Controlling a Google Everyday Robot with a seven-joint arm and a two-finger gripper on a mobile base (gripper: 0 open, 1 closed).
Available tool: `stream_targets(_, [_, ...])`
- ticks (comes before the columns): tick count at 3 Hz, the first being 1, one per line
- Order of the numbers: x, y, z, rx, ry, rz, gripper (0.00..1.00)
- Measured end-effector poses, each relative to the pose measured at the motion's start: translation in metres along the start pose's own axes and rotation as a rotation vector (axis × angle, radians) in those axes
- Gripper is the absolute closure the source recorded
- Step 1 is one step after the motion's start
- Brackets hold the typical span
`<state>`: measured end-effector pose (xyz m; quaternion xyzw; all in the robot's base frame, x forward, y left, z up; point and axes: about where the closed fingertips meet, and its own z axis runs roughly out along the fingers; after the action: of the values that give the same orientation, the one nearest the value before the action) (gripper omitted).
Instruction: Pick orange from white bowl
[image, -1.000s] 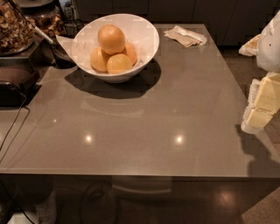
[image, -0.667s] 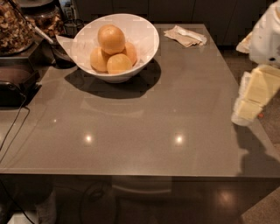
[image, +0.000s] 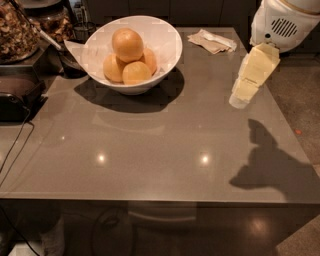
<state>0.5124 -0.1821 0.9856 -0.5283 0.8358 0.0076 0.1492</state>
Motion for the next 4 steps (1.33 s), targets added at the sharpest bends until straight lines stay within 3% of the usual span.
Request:
stream_targets(1, [-0.005,-0.004,-0.001,0.018,-0.017,-0.002,0.0])
stream_targets(3, [-0.048,-0.03,0.015,-0.008,-0.069,0.072,0.0])
stream_targets(4, [-0.075,-0.038,0.023,-0.021,-0.064,0.037,0.0])
